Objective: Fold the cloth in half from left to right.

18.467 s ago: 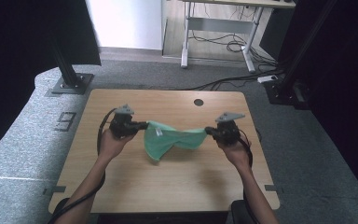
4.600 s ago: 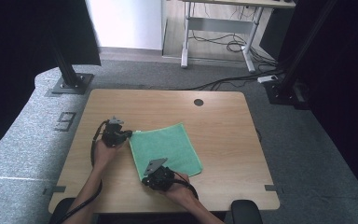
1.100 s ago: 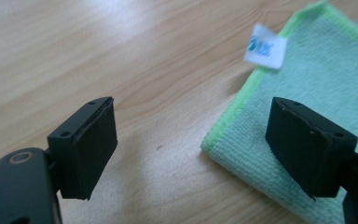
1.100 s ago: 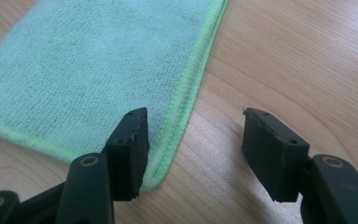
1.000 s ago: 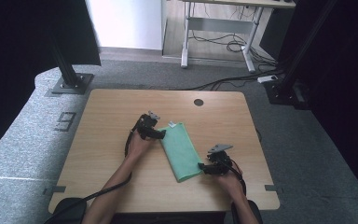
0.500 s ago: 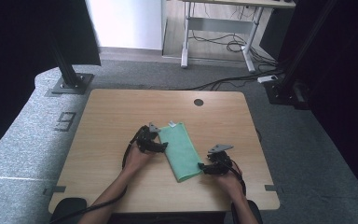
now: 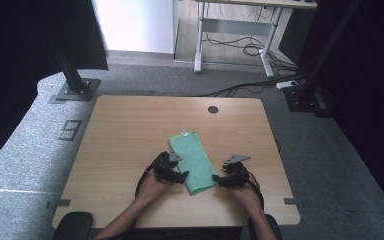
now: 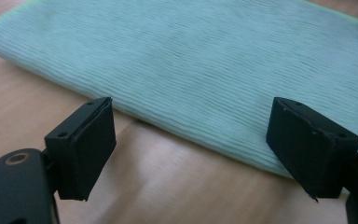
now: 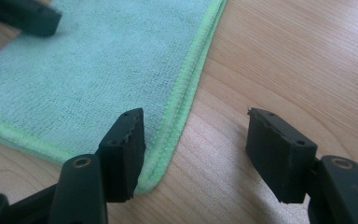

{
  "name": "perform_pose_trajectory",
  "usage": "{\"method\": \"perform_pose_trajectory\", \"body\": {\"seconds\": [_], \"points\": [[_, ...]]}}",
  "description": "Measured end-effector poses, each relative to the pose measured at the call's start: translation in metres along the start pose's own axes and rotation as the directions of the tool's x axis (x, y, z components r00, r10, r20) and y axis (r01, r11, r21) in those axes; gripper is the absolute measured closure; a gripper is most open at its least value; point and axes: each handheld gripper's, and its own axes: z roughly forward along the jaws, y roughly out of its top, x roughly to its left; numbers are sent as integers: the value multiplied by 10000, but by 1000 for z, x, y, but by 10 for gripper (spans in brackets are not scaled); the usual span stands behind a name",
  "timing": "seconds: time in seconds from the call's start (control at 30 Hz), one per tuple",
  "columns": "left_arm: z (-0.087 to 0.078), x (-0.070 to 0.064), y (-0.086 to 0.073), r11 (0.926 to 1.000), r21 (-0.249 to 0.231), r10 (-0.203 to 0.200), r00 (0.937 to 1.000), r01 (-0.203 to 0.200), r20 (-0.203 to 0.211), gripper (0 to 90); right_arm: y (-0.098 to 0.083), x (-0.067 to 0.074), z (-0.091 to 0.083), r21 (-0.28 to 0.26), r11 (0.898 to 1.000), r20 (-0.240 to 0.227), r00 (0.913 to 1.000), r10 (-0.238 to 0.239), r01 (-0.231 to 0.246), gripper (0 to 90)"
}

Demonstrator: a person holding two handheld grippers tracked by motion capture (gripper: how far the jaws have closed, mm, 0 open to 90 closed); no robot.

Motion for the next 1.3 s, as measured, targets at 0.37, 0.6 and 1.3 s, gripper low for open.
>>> {"method": "perform_pose_trajectory", "body": {"seconds": [0.37, 0.6, 1.3], "points": [[-11, -28, -12, 9998, 101, -168, 9998, 167, 67, 150, -1, 0, 0, -36, 10000, 8, 10000, 0, 0, 349], [-12, -19, -18, 9991, 94, -415, 9989, 413, 226, 144, 0, 5, 0, 39, 10000, -14, 10000, -39, 39, 329], [-26, 51, -32, 9978, 112, -642, 9960, 650, -624, 141, 34, 43, 40, -212, 9980, -248, 9978, -609, 603, 252]]}}
